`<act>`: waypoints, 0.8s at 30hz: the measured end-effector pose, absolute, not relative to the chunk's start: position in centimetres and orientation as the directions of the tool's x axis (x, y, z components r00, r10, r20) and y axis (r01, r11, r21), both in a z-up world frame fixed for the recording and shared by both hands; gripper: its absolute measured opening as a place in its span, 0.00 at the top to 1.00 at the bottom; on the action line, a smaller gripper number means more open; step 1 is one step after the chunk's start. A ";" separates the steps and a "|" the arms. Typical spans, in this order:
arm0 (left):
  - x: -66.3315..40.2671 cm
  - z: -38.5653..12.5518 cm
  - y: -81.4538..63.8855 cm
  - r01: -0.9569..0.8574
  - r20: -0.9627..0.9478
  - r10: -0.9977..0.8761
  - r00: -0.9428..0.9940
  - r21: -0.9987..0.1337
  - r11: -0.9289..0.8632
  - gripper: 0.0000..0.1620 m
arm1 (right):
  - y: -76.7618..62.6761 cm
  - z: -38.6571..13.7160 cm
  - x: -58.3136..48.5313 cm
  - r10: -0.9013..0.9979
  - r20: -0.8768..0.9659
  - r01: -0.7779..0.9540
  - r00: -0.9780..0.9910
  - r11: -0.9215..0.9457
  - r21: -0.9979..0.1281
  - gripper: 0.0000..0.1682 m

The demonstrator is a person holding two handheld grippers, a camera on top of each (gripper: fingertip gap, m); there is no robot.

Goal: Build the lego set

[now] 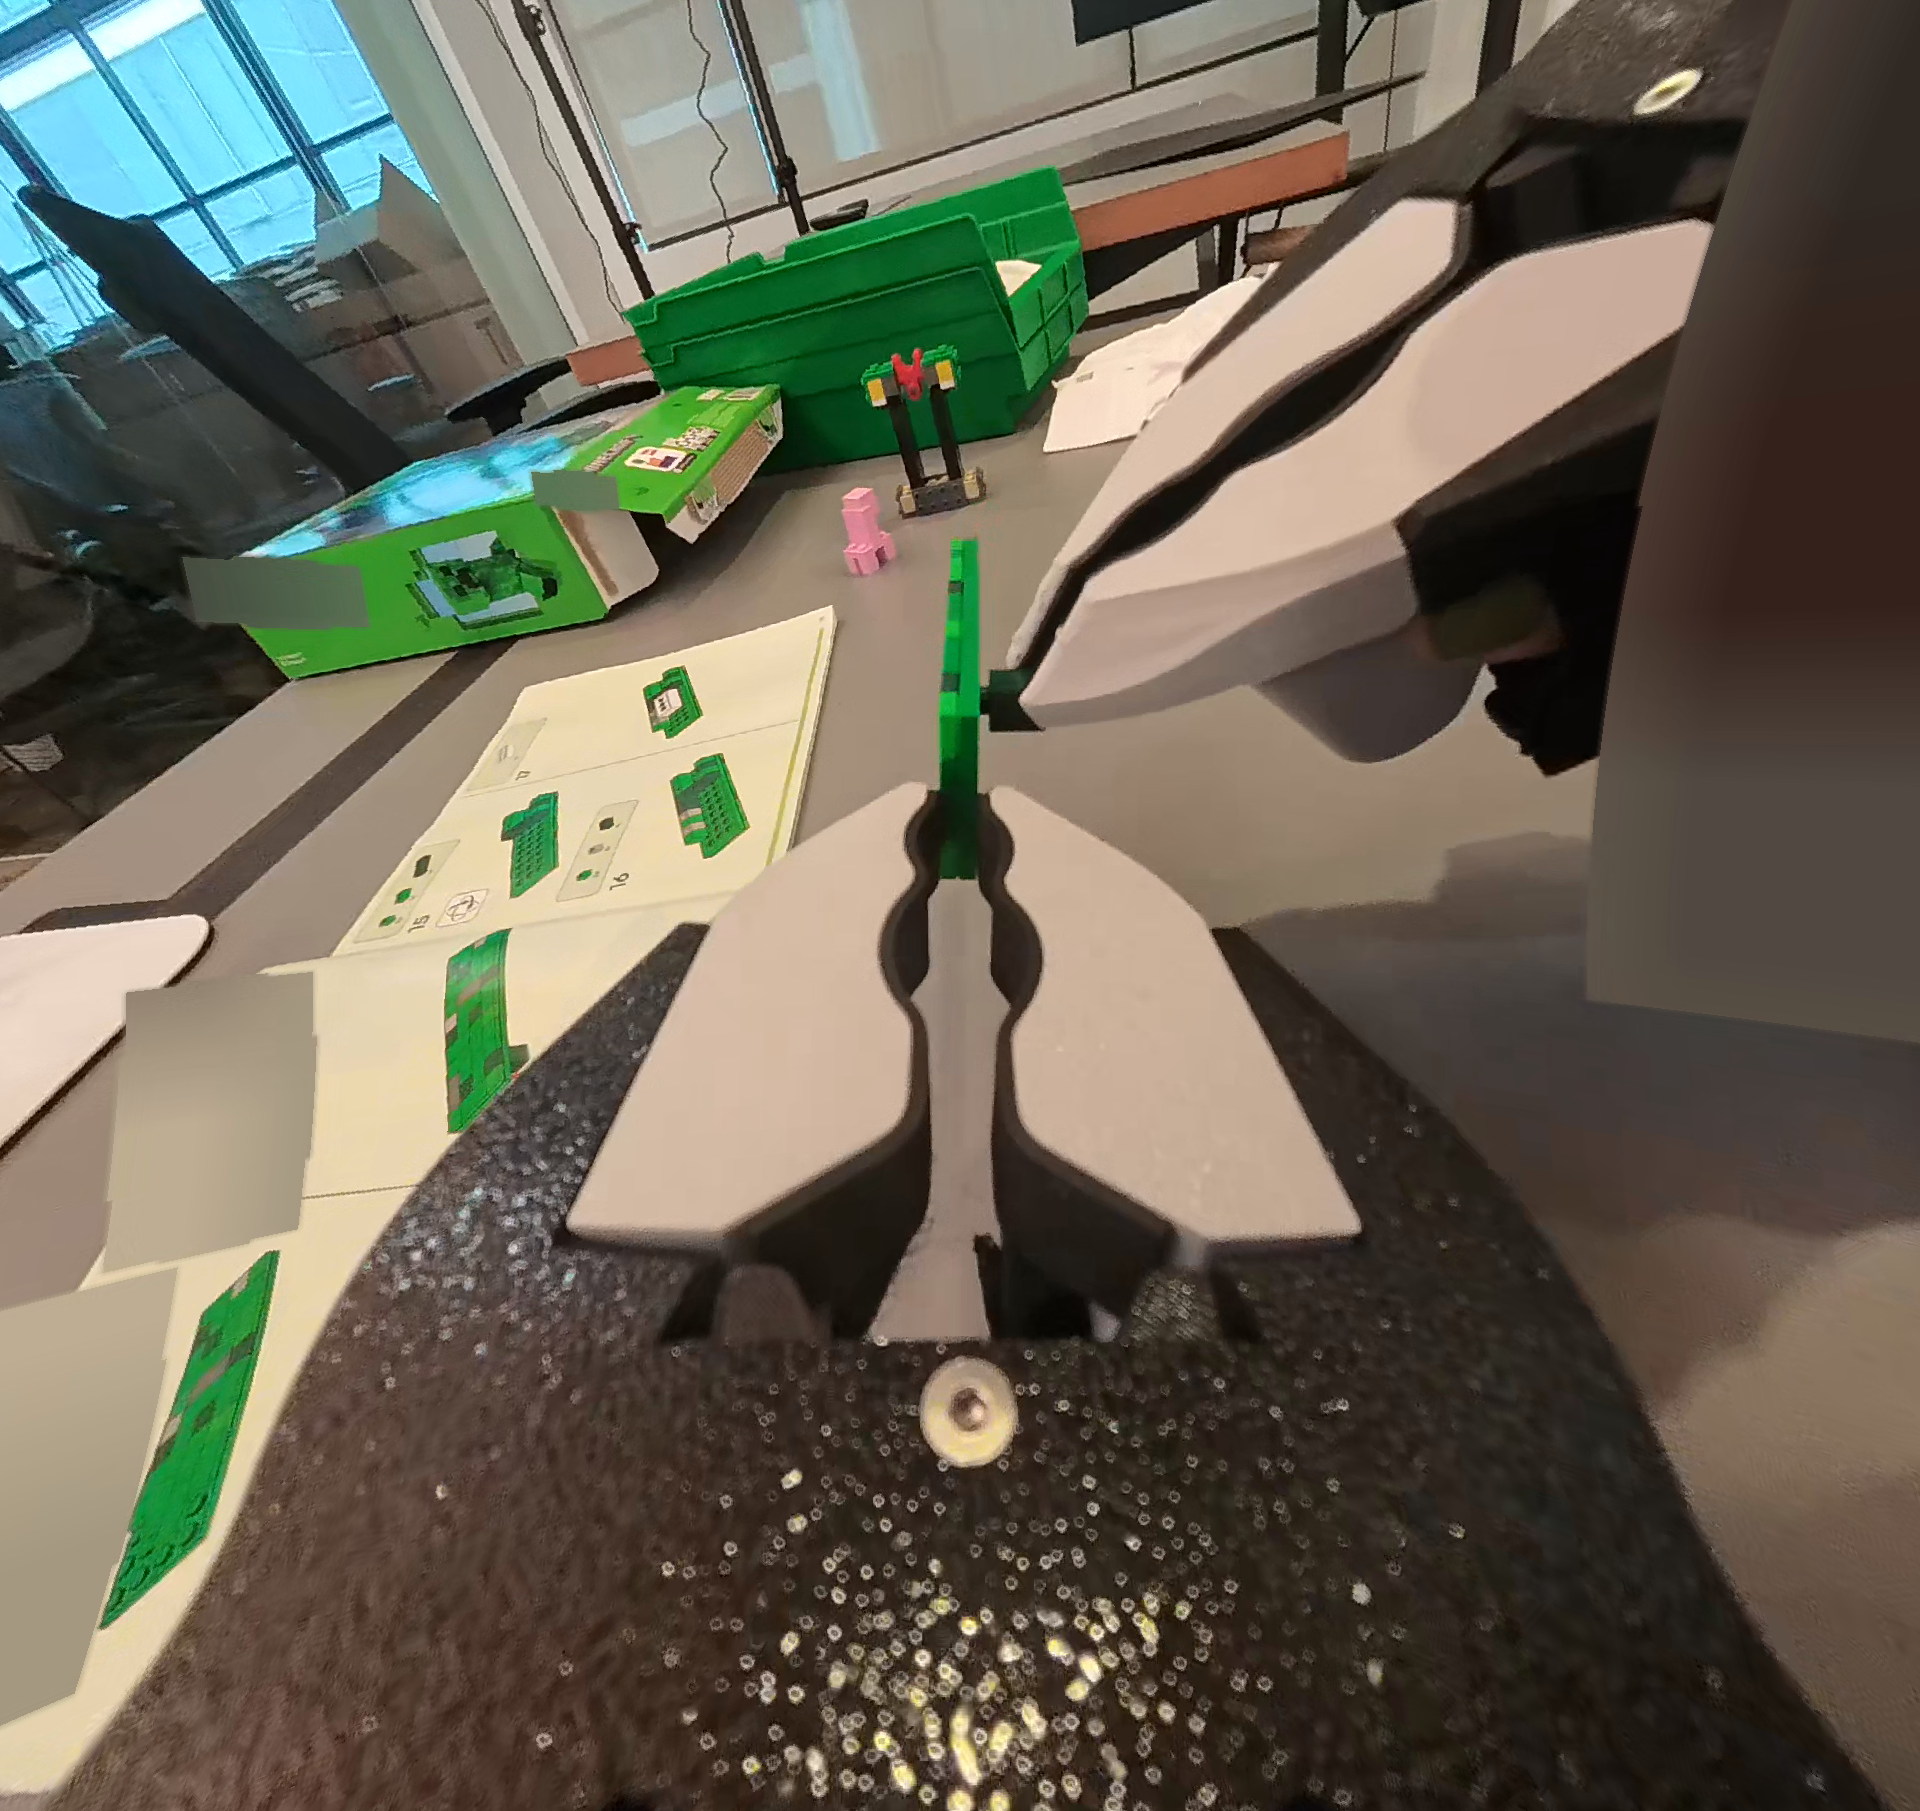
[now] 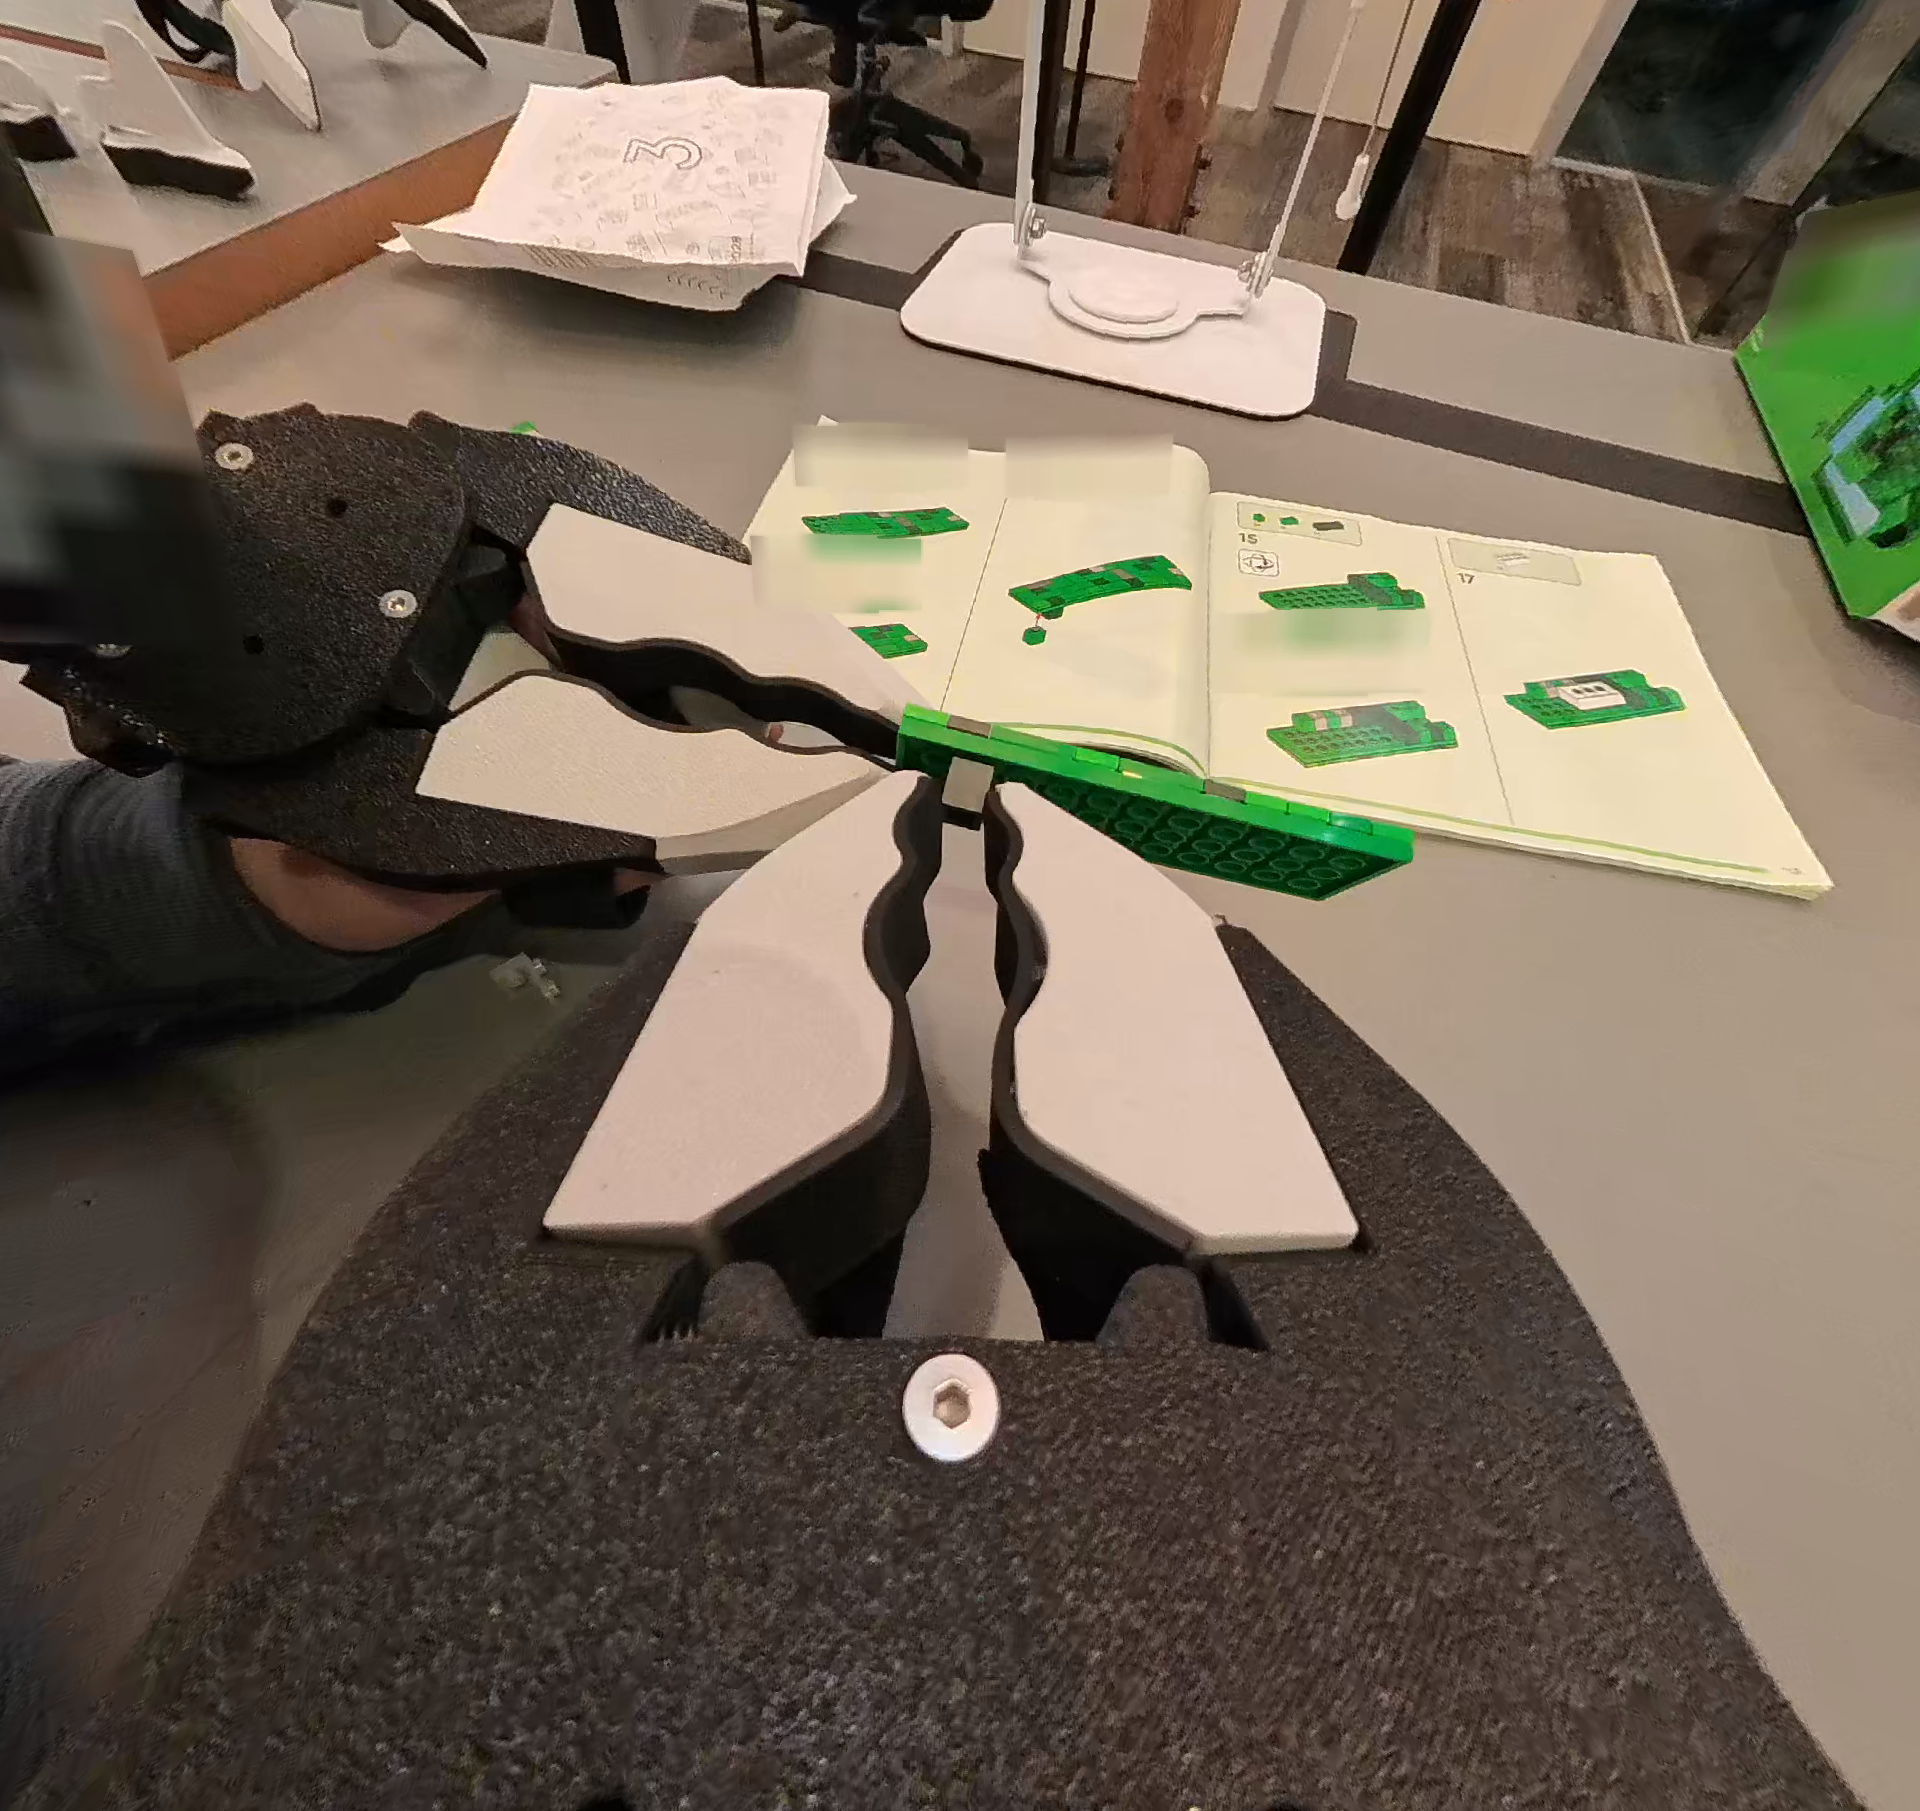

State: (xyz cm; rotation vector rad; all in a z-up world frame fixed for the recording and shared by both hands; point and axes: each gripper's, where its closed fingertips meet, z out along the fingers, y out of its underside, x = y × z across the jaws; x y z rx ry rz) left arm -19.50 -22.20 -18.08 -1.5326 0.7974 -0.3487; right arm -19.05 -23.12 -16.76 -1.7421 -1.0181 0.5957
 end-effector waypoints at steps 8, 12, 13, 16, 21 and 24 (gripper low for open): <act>-19.3 -18.2 -22.3 -0.249 -0.202 -0.695 0.690 -0.968 0.034 0.97 | -23.3 -16.8 -19.1 0.853 0.082 0.357 0.515 -0.126 -0.926 0.95; -19.3 -18.3 -22.4 -0.238 -0.184 -0.703 0.686 -0.971 0.022 0.97 | -23.3 -16.8 -19.1 0.850 0.069 0.344 0.523 -0.137 -0.929 0.95; -19.2 -18.4 -22.3 -0.238 -0.181 -0.705 0.686 -0.971 0.018 0.97 | -23.3 -16.9 -19.1 0.848 0.071 0.351 0.525 -0.140 -0.926 0.95; -19.2 -18.4 -22.3 -0.230 -0.172 -0.705 0.688 -0.973 0.013 0.97 | -23.2 -16.9 -19.1 0.844 0.068 0.346 0.531 -0.143 -0.927 0.95; -19.2 -18.3 -22.3 -0.204 -0.141 -0.709 0.691 -0.979 -0.005 0.97 | -23.2 -16.9 -19.1 0.844 0.073 0.349 0.531 -0.140 -0.926 0.95; -19.2 -18.3 -22.3 -0.200 -0.138 -0.708 0.693 -0.980 -0.004 0.97 | -23.2 -17.0 -19.0 0.841 0.075 0.355 0.535 -0.144 -0.924 0.95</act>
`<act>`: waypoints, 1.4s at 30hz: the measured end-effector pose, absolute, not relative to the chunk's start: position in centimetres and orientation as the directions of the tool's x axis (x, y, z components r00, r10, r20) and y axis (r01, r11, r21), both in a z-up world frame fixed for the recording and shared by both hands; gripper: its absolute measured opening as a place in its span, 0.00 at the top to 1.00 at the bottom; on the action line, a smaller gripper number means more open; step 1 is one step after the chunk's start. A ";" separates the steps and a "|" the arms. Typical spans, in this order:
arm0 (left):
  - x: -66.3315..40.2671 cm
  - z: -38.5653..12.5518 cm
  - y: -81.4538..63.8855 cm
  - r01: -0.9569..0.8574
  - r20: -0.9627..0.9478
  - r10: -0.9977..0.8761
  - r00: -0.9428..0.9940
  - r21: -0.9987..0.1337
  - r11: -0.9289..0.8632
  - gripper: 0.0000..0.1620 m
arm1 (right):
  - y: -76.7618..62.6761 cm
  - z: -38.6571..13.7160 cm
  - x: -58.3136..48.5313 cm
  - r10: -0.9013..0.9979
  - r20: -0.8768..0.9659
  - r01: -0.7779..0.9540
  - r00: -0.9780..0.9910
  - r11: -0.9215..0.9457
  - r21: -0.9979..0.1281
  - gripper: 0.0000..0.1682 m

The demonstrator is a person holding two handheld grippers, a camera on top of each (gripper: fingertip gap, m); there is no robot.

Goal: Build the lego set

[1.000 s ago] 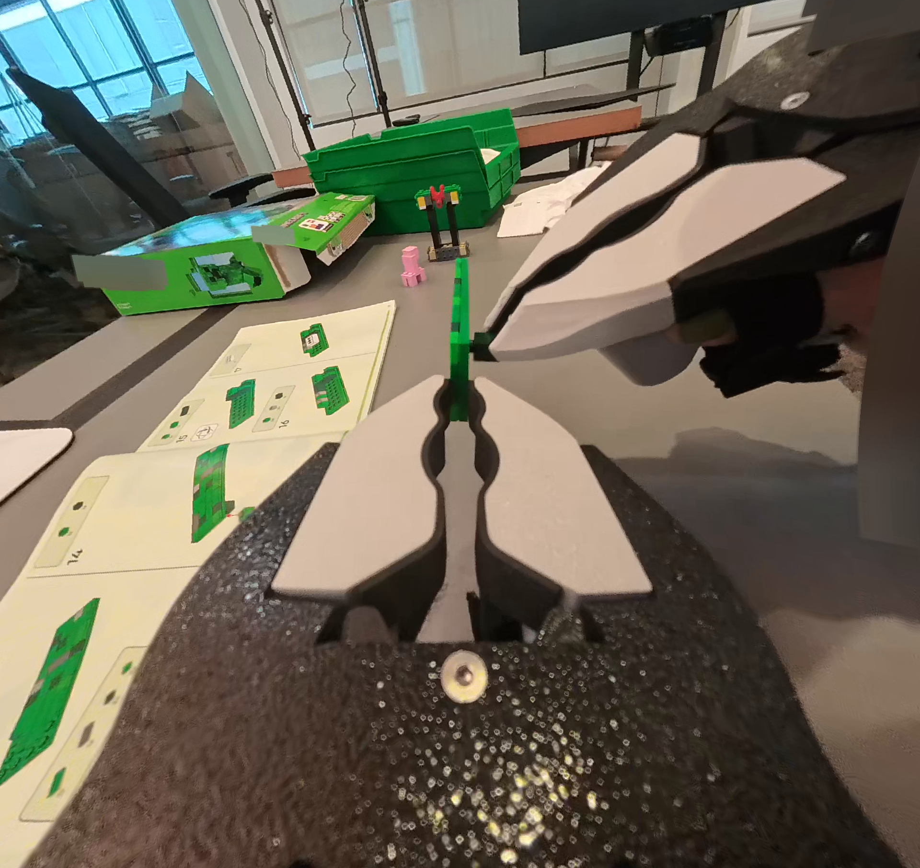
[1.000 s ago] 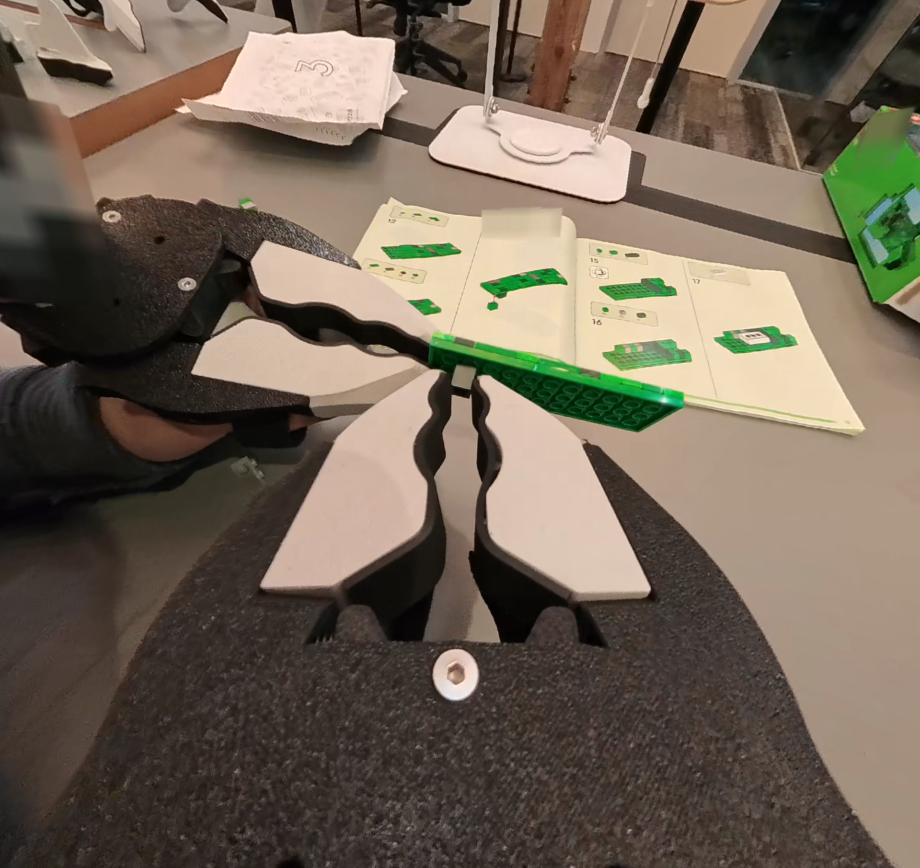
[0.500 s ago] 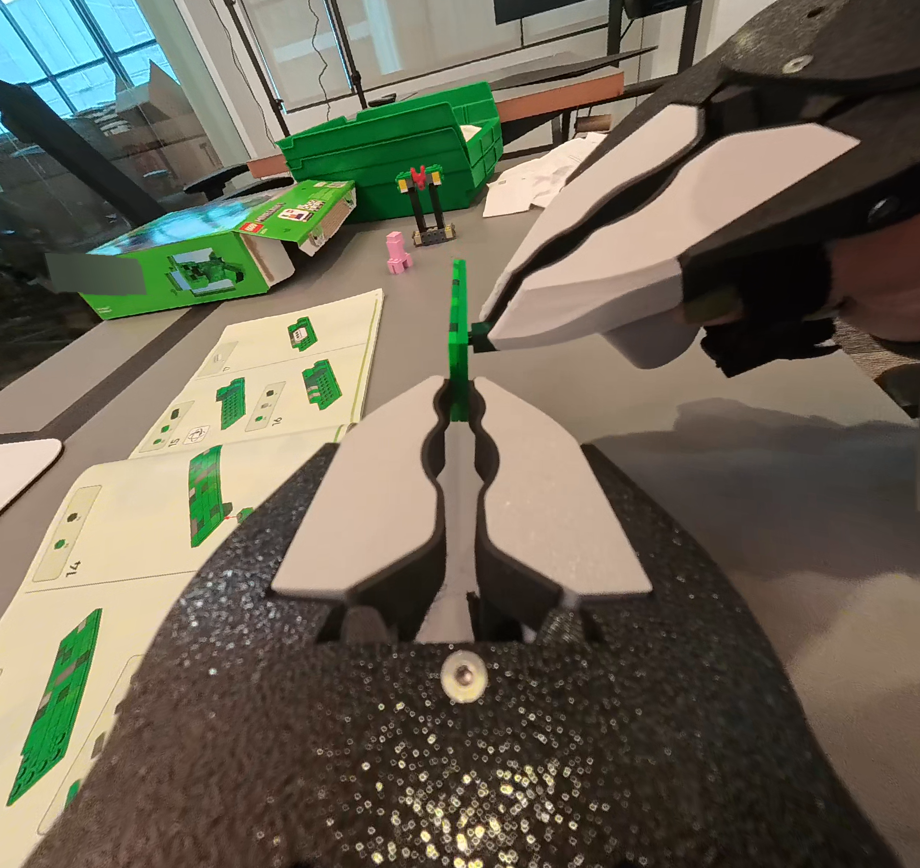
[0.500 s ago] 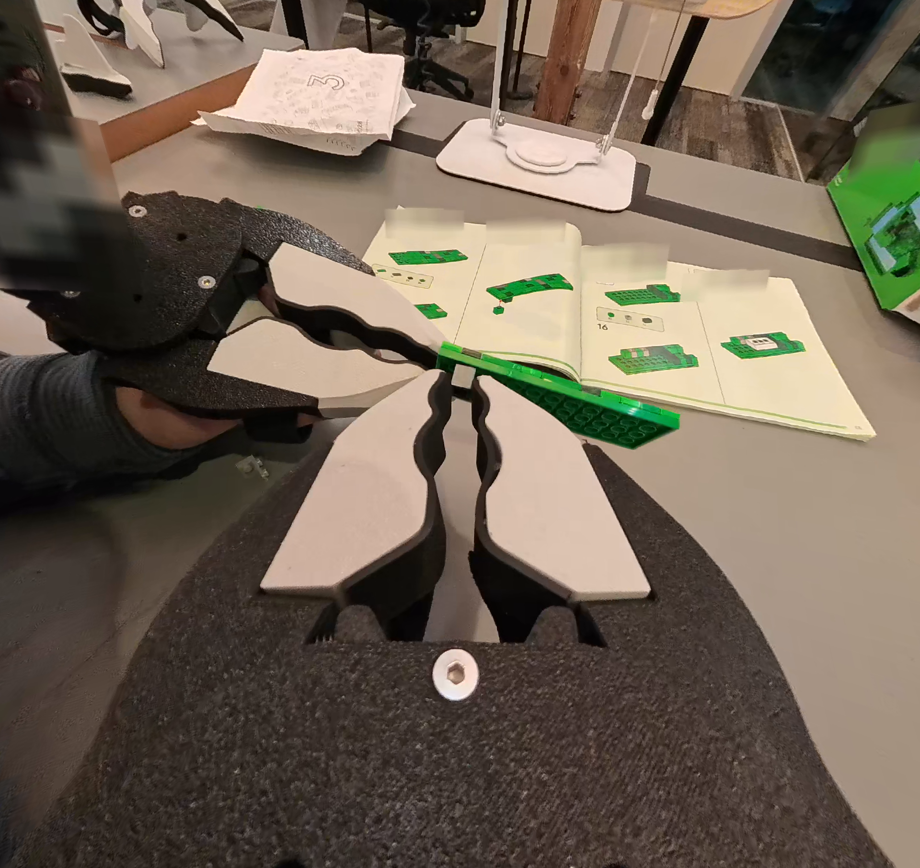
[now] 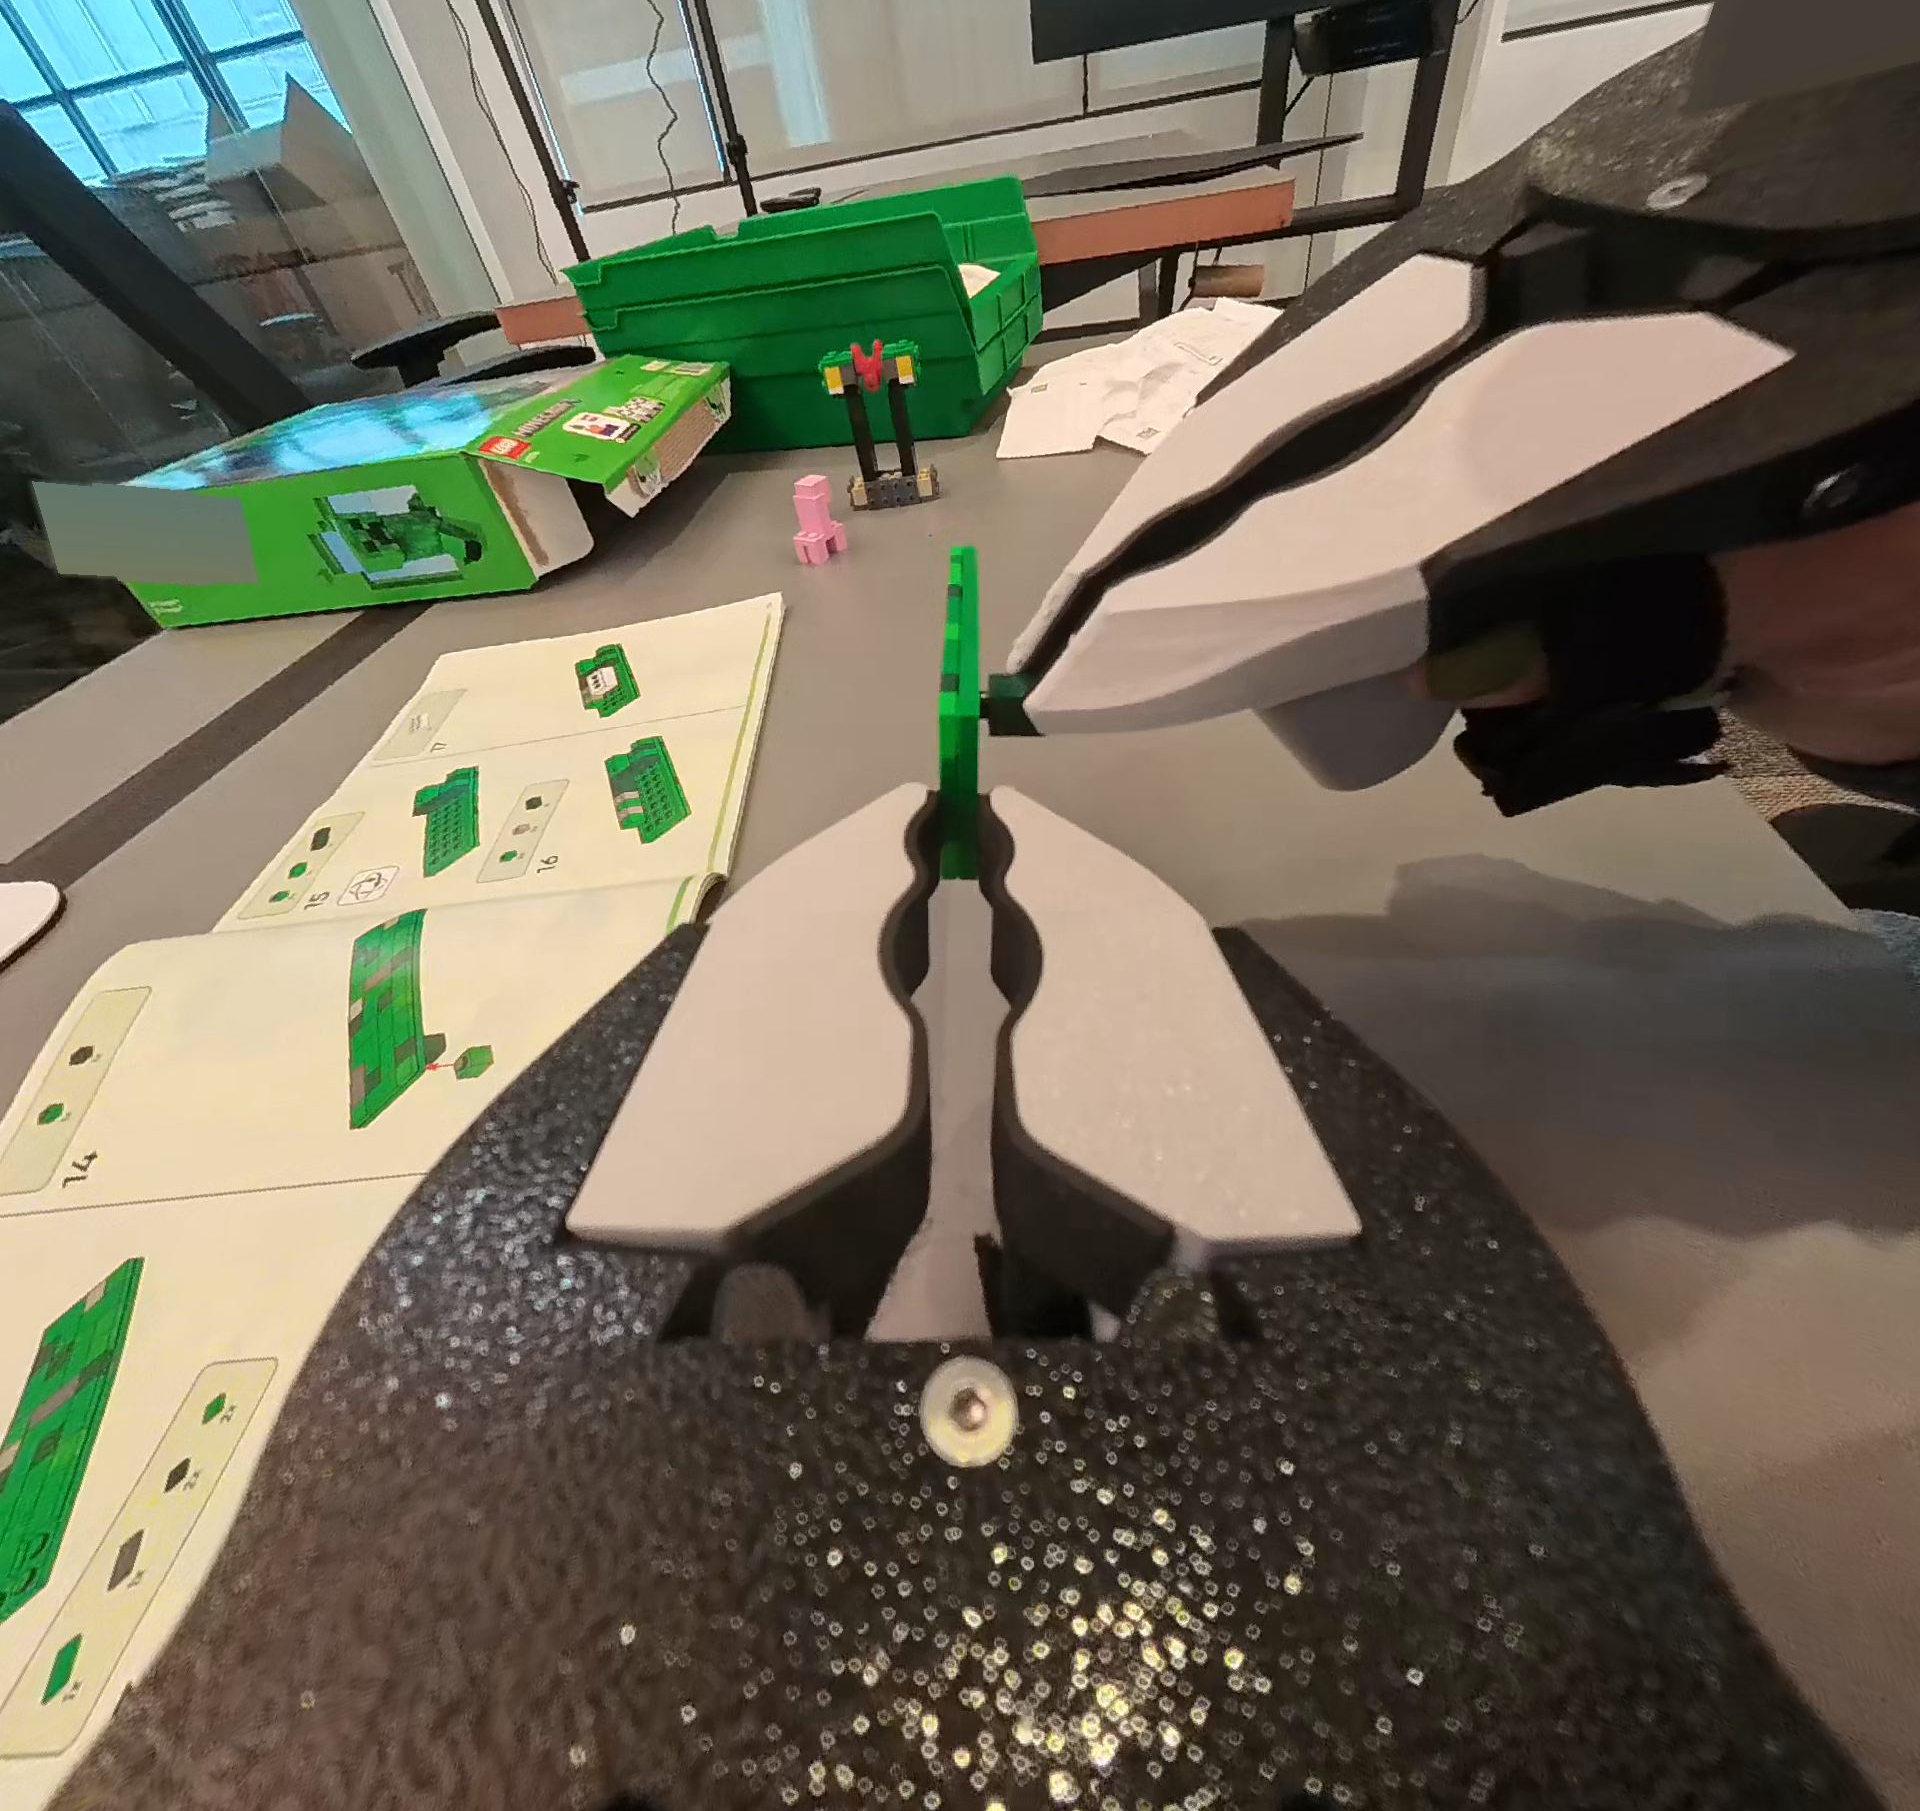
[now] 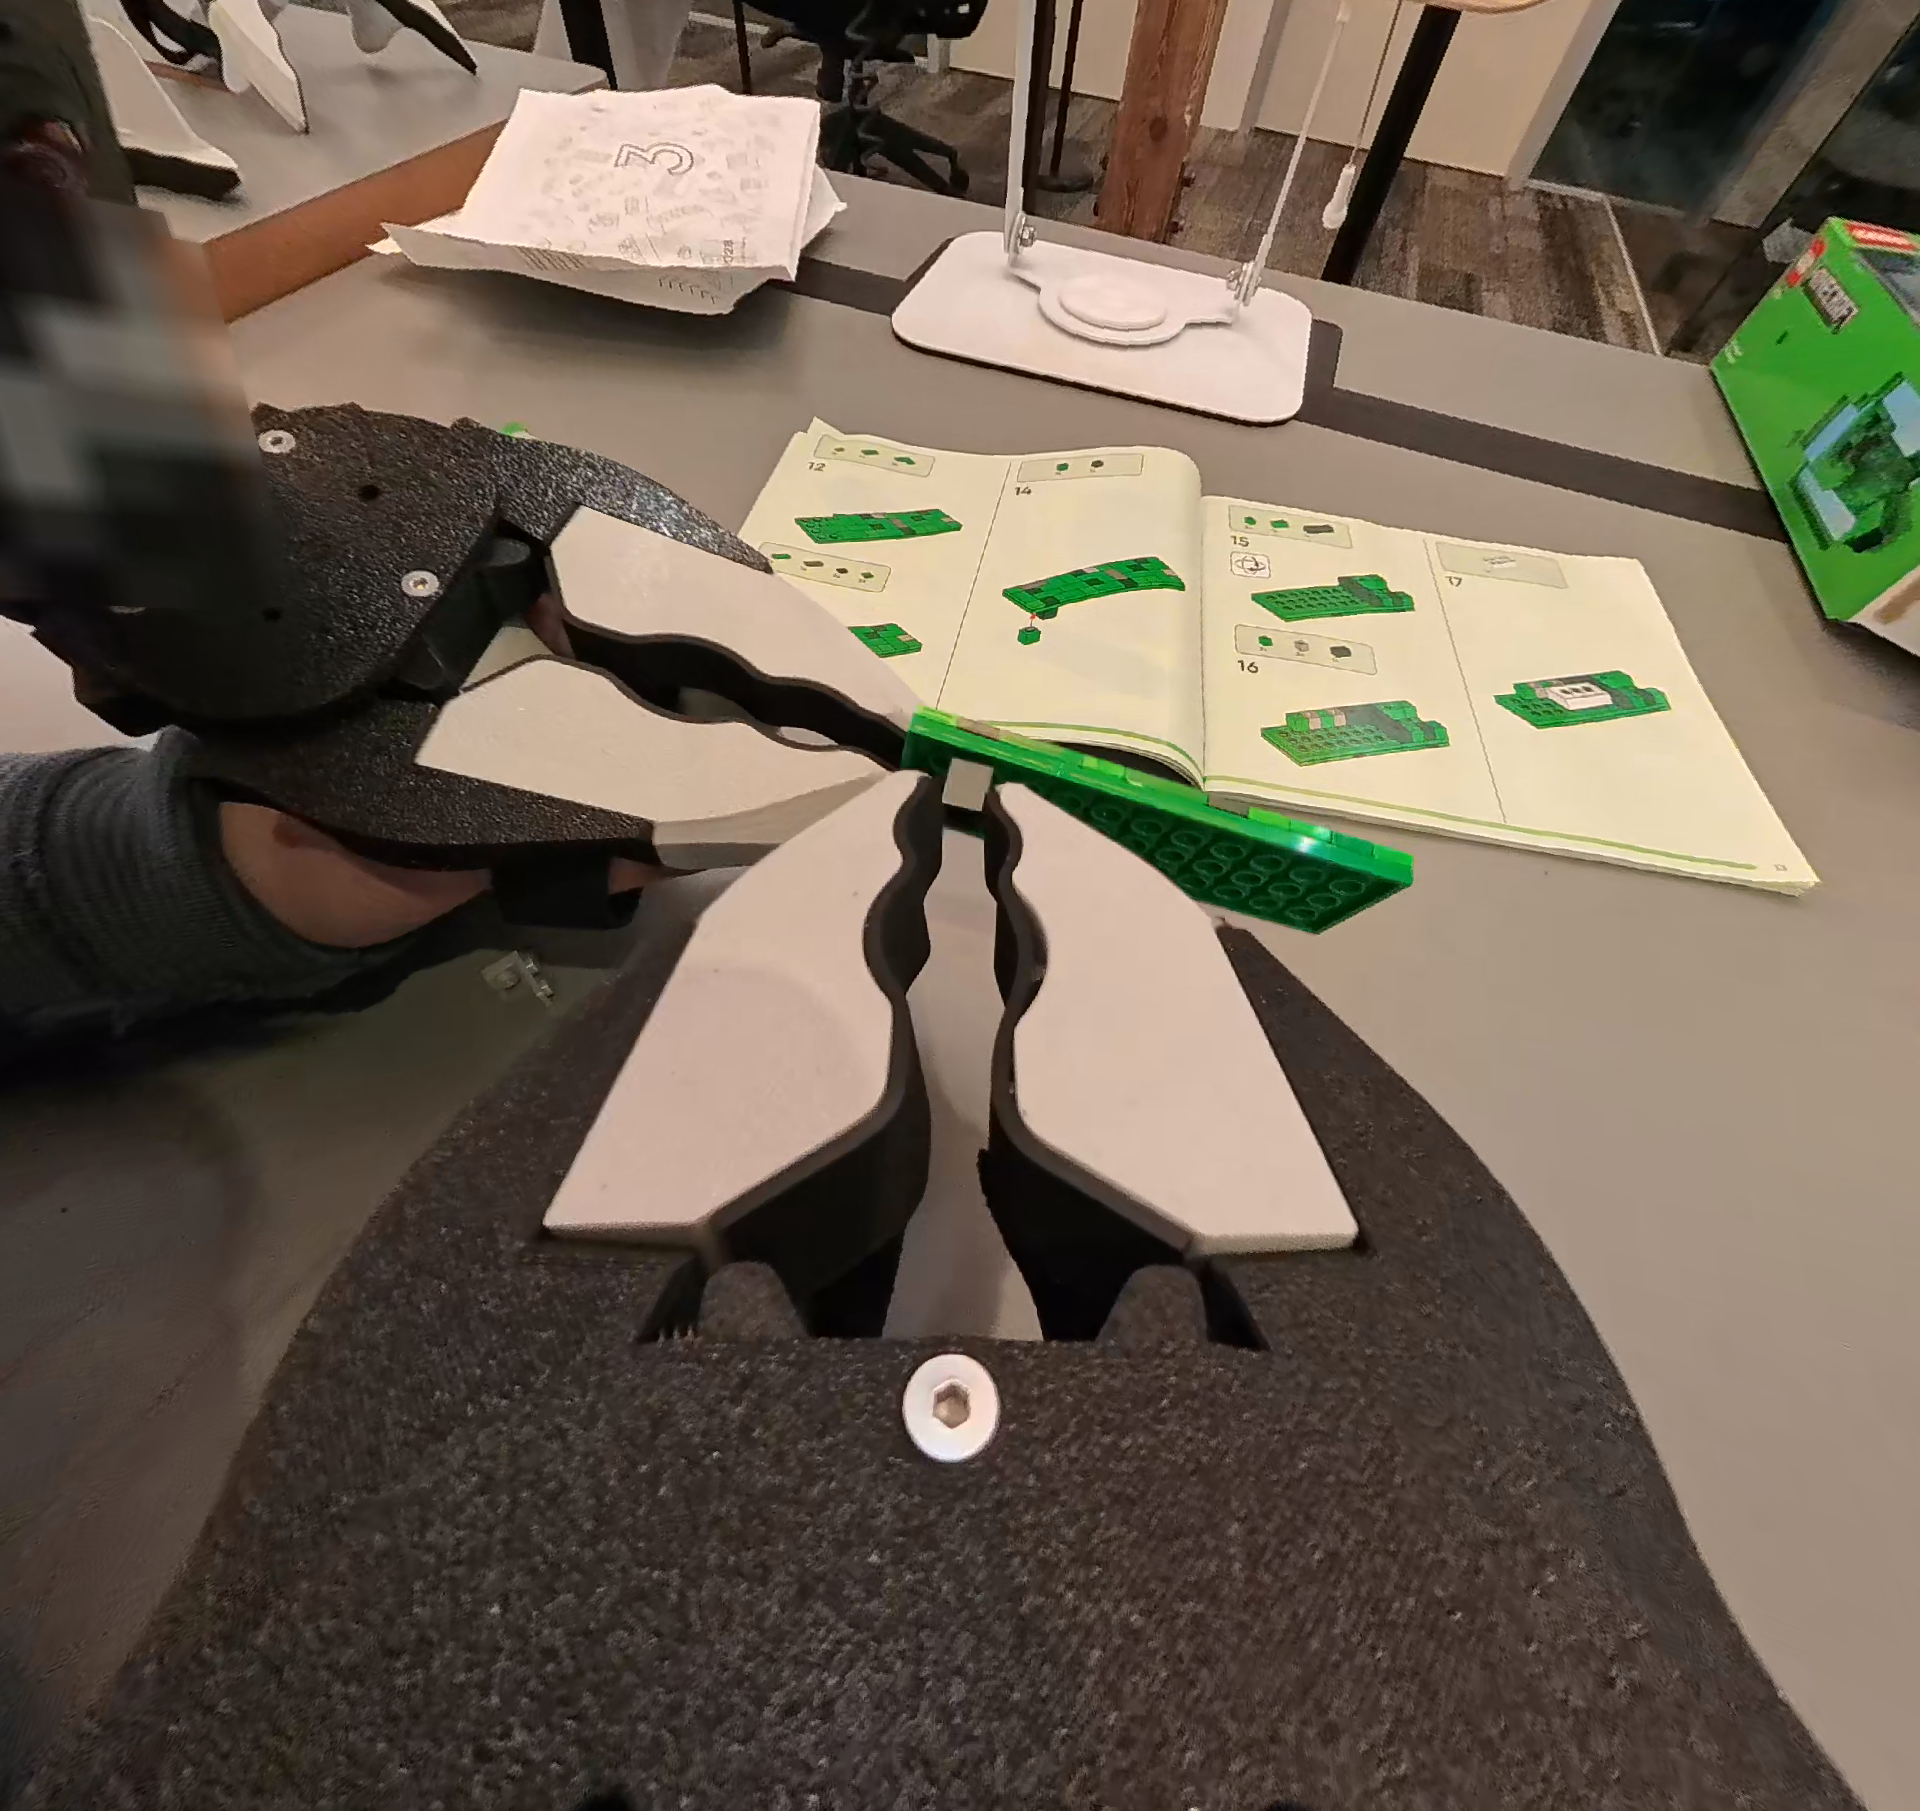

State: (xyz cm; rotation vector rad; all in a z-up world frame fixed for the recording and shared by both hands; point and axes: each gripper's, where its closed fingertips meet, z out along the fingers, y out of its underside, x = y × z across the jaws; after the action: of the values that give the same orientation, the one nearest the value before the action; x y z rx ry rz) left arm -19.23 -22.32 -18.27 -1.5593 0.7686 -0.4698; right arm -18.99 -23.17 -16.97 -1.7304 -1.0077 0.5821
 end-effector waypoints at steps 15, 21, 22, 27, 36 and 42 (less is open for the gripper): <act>-19.1 -18.2 -22.5 -0.187 -0.127 -0.727 0.675 -0.982 -0.003 0.97 | -23.1 -17.0 -18.9 0.837 0.072 0.346 0.542 -0.144 -0.927 0.96; -19.0 -18.2 -22.7 -0.235 -0.188 -0.733 0.653 -0.971 0.040 0.96 | -23.1 -16.9 -18.8 0.841 0.054 0.337 0.539 -0.156 -0.929 0.96; -19.0 -18.2 -22.7 -0.239 -0.194 -0.734 0.651 -0.970 0.044 0.96 | -23.1 -16.9 -18.8 0.841 0.054 0.337 0.539 -0.157 -0.928 0.96; -18.8 -18.2 -22.8 -0.255 -0.217 -0.728 0.650 -0.965 0.060 0.96 | -23.1 -16.9 -18.7 0.838 0.058 0.335 0.542 -0.152 -0.930 0.96; -18.6 -17.8 -23.1 -0.172 -0.135 -0.760 0.635 -0.985 0.032 0.96 | -23.2 -16.3 -18.7 0.838 0.072 0.312 0.541 -0.121 -0.942 0.96; -18.7 -17.0 -23.2 -0.049 -0.017 -0.785 0.620 -0.999 -0.018 0.96 | -23.5 -15.5 -18.9 0.829 0.103 0.273 0.550 -0.062 -0.960 0.95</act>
State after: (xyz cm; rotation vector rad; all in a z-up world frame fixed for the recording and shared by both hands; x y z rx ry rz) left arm -18.66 -23.21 -17.01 -1.4917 0.7372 -0.6775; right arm -18.87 -23.46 -15.45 -1.6170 -0.9516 0.5928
